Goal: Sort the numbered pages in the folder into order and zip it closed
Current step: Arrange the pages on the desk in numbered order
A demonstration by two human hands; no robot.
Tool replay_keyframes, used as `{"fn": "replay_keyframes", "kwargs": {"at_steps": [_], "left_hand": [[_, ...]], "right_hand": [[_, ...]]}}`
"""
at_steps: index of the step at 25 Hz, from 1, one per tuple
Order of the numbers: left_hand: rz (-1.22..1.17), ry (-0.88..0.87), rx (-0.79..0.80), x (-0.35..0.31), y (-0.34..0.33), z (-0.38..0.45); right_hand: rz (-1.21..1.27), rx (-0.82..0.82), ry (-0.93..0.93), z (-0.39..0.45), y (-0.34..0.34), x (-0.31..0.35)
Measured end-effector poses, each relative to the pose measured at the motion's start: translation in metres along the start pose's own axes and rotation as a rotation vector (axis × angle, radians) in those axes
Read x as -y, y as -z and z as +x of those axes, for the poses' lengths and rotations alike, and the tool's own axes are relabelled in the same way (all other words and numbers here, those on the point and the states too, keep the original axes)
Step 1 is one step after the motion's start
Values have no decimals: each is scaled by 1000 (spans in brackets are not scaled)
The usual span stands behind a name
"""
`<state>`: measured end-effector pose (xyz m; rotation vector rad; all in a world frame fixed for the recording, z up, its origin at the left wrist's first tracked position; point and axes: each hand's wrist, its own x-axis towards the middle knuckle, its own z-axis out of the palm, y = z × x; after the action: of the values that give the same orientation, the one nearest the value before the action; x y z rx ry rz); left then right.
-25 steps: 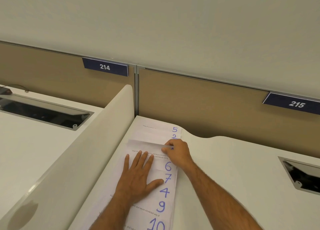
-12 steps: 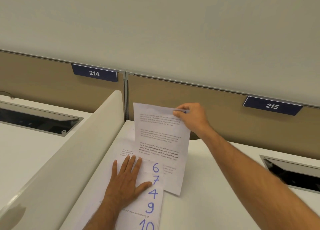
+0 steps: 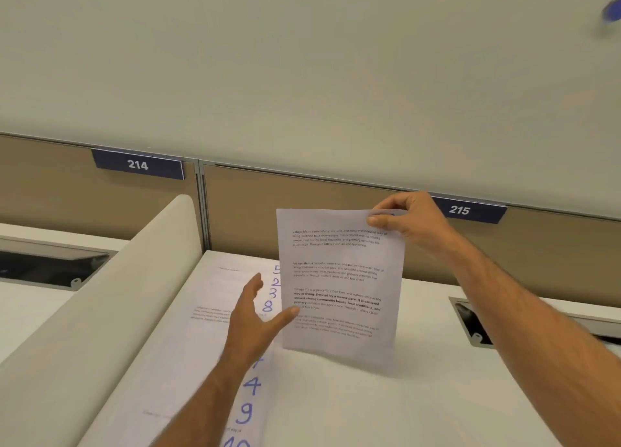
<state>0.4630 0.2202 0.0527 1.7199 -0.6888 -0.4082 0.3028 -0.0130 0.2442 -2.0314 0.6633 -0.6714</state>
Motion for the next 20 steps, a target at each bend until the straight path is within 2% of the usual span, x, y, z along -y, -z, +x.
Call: {"fn": "replay_keyframes", "kwargs": {"at_steps": [3, 5, 7, 9, 11, 14, 17, 20], "left_hand": [[-180, 57, 128, -21, -43, -12], [-220, 118, 138, -26, -71, -22], [-217, 190, 119, -24, -98, -32], [-168, 244, 97, -19, -121, -41], [-77, 267, 79, -14, -139, -46], [133, 255, 52, -4, -159, -44], [378, 201, 63, 9, -165, -38], [682, 102, 67, 12, -163, -35]], "right_hand": [[96, -23, -47, -13, 27, -21], [189, -96, -104, -22, 38, -46], [250, -140, -229, -38, 45, -84], [244, -101, -411, -62, 45, -129], [187, -45, -557, -89, 36, -174], [61, -66, -626, -117, 16, -219], [-112, -88, -537, -129, -5, -232], [-397, -44, -410, -134, -26, -241]]}}
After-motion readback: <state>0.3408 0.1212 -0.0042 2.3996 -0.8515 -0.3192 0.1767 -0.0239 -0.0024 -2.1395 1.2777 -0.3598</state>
